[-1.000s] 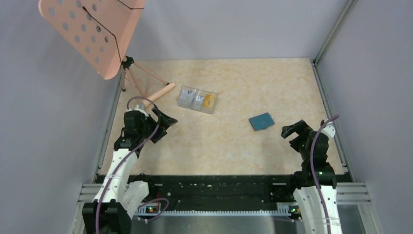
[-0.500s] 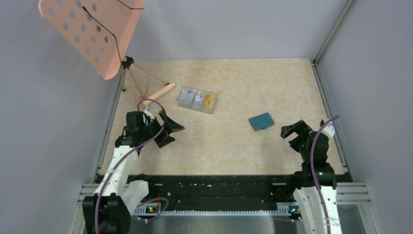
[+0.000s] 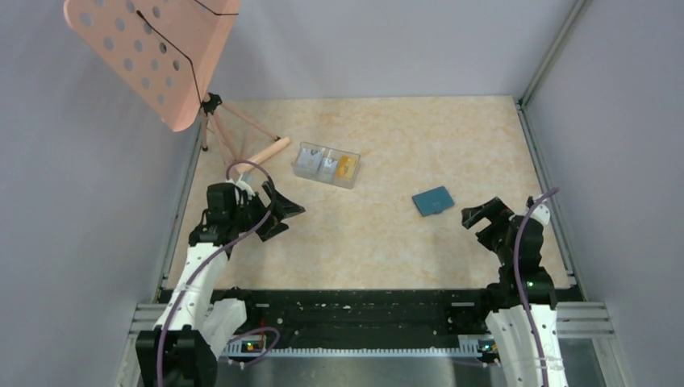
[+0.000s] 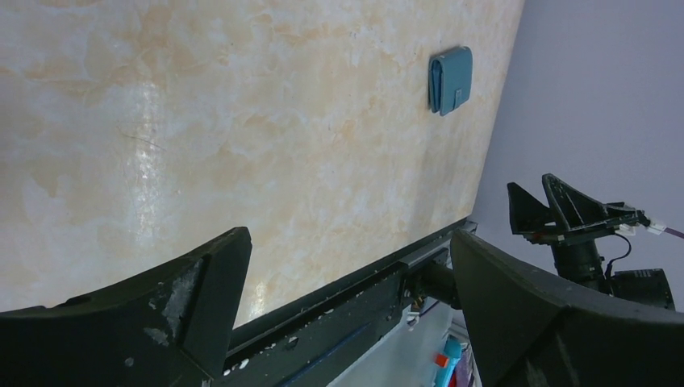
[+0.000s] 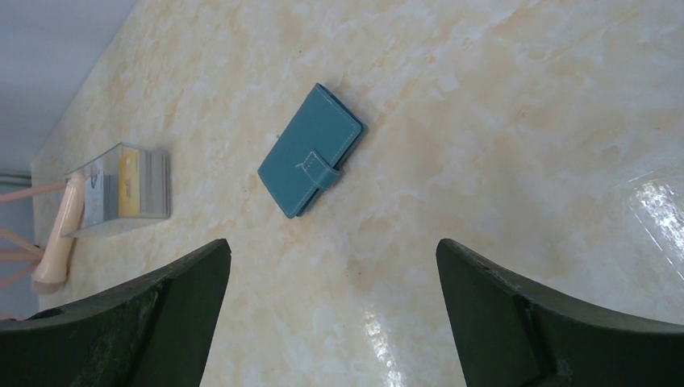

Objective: Put the credit cards into the card holder
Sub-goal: Move the card holder to the center of the board.

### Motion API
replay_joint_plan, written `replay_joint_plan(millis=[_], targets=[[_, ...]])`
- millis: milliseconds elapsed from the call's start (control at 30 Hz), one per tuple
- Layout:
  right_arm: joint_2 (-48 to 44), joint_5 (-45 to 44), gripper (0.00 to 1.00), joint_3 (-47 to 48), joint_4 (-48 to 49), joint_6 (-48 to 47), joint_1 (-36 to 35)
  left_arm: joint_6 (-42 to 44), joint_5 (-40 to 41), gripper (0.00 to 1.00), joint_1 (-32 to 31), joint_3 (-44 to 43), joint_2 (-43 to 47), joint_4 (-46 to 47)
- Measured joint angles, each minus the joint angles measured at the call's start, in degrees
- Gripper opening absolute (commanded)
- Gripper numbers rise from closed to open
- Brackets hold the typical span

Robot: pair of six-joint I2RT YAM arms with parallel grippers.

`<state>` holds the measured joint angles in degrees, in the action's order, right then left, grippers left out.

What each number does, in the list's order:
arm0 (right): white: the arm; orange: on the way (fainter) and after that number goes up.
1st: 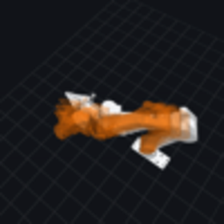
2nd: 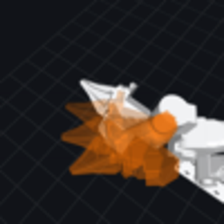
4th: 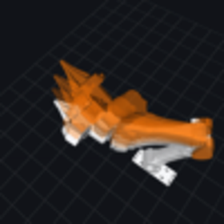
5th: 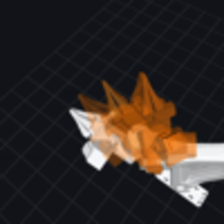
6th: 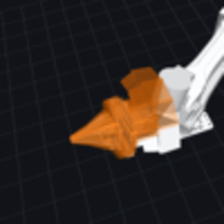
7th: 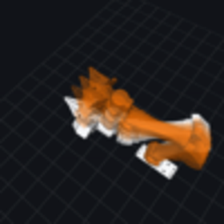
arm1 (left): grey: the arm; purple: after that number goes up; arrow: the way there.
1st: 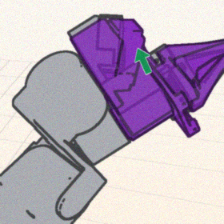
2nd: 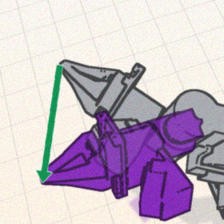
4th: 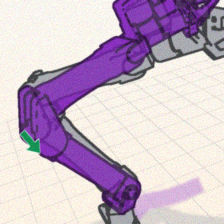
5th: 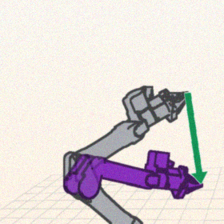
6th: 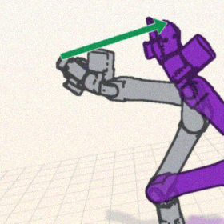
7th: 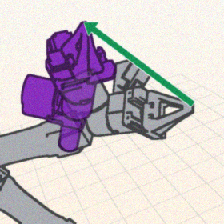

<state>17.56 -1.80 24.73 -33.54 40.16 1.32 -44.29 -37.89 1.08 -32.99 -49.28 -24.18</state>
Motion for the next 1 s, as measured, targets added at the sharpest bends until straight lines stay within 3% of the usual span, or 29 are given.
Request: replay_joint_plan(millis=[300, 600, 700, 833, 1000], targets=[[12.74, 5.22, 0.99, -1.90, 4.33, 0.90, 0.00, 9.14, 0.52, 0.97, -3.78, -8.70, -17.77, -0.39], [40.24, 11.82, 0.95, 2.99, 10.45, 2.03, 0.00, 20.31, 7.08, 0.93, -23.98, -32.30, -38.84, -6.32], [47.80, 13.27, 0.92, 7.02, 13.60, 2.43, 0.00, 22.80, 8.35, 0.93, -27.23, -37.38, -41.29, -7.52], [56.30, 15.15, 0.82, 11.80, 18.49, 3.52, 0.00, 23.98, 8.83, 0.93, -27.74, -39.78, -41.42, -7.54], [65.11, 15.91, 0.61, 14.95, 22.71, 5.99, 0.00, 23.12, 8.13, 0.93, -27.47, -39.47, -41.20, -7.28]])
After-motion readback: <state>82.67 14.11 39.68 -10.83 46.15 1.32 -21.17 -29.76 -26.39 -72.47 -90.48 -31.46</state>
